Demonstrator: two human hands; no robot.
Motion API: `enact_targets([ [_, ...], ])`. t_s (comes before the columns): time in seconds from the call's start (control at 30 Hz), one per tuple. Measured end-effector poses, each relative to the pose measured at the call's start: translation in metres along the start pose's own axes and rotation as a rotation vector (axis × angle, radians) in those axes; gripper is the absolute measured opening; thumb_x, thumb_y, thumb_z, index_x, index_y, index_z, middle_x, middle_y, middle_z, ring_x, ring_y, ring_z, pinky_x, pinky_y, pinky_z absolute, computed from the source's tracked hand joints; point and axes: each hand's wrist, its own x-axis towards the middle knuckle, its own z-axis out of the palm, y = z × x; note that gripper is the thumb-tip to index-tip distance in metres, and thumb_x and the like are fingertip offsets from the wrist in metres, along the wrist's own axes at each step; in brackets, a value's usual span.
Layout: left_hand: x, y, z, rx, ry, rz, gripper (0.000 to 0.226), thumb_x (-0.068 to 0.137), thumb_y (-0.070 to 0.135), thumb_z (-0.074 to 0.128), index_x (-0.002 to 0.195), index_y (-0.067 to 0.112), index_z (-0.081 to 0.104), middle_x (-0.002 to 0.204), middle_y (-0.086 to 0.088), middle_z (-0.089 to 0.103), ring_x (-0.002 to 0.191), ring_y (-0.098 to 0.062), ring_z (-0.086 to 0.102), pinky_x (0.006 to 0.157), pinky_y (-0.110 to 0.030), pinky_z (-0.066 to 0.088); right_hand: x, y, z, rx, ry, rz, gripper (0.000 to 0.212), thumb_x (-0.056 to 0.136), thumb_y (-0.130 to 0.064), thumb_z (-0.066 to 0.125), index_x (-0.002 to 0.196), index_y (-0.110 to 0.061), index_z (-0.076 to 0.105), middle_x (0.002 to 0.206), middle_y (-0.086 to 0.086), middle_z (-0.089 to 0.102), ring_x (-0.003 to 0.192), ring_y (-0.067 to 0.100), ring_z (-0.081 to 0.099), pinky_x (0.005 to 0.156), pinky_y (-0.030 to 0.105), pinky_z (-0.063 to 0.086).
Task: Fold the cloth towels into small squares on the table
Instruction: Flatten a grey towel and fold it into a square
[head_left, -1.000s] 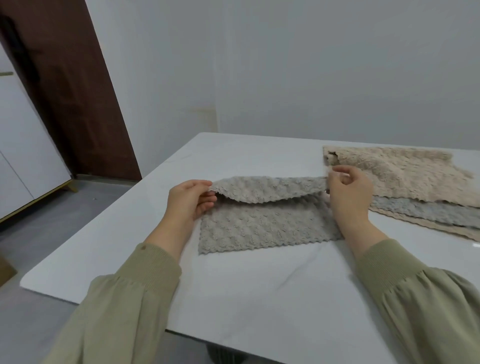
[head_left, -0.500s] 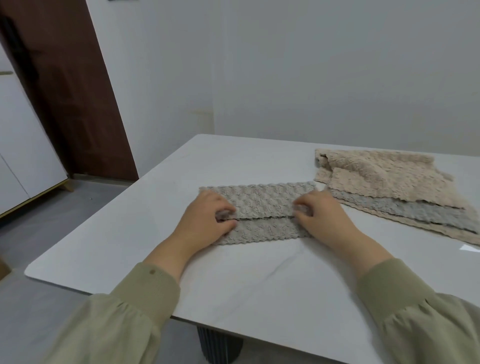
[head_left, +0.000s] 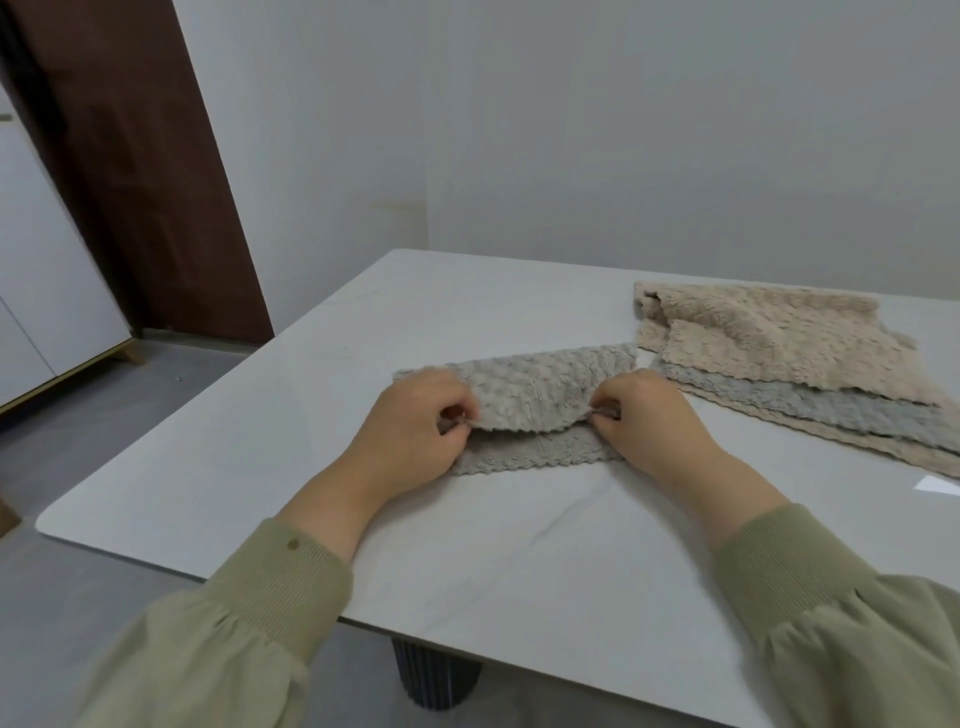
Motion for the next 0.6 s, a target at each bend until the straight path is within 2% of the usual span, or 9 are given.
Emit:
enact_targets([
  [0.1, -0.003, 0.000, 0.002, 0.039, -0.169, -0.015, 0.016, 0.067, 0.012, 0.052, 0.077, 0.017, 0.064, 0.073, 0.008, 0.058, 0.070, -0.007, 0.048, 0.063, -0.018, 0.039, -0.003, -0.001, -0.002, 0.033, -0.016, -0.009, 0.009, 0.081, -0.006, 0.063, 0.086, -0.010, 0.069, 0.088, 0.005, 0.067, 0.090, 0.022, 0.053, 0.074, 0.024, 0.032],
  [0.27, -0.002, -0.003, -0.003, 0.048, -0.150, -0.070, 0.017, 0.067, 0.011, 0.049, 0.078, 0.019, 0.060, 0.075, 0.007, 0.058, 0.071, -0.010, 0.048, 0.064, -0.021, 0.040, -0.002, -0.005, -0.019, 0.062, 0.106, -0.002, 0.008, 0.079, -0.002, 0.064, 0.078, -0.008, 0.068, 0.080, 0.004, 0.064, 0.085, 0.022, 0.050, 0.071, 0.025, 0.029],
  [0.4, -0.003, -0.001, -0.002, -0.004, -0.204, -0.091, 0.018, 0.069, 0.006, 0.053, 0.079, 0.020, 0.061, 0.078, 0.006, 0.059, 0.075, -0.011, 0.051, 0.068, -0.027, 0.044, -0.007, -0.008, -0.033, 0.060, -0.007, -0.073, 0.012, 0.078, 0.000, 0.067, 0.076, -0.012, 0.068, 0.074, -0.003, 0.061, 0.083, 0.020, 0.051, 0.066, 0.022, 0.027],
  [0.53, -0.003, 0.003, -0.004, -0.078, -0.180, -0.098, 0.018, 0.064, 0.011, 0.048, 0.073, 0.019, 0.060, 0.075, 0.005, 0.059, 0.073, -0.009, 0.051, 0.066, -0.026, 0.044, -0.012, -0.010, -0.037, 0.009, -0.136, -0.078, 0.016, 0.078, -0.001, 0.065, 0.075, -0.017, 0.068, 0.073, -0.005, 0.059, 0.083, 0.019, 0.053, 0.070, 0.027, 0.037],
  [0.6, -0.003, 0.003, -0.005, -0.091, -0.191, -0.091, 0.018, 0.062, 0.010, 0.047, 0.071, 0.019, 0.060, 0.074, 0.001, 0.059, 0.072, -0.011, 0.051, 0.065, -0.026, 0.044, -0.014, -0.012, -0.035, -0.004, -0.208, -0.068, 0.019, 0.077, -0.001, 0.062, 0.075, -0.019, 0.067, 0.073, -0.006, 0.058, 0.082, 0.017, 0.052, 0.068, 0.025, 0.036],
])
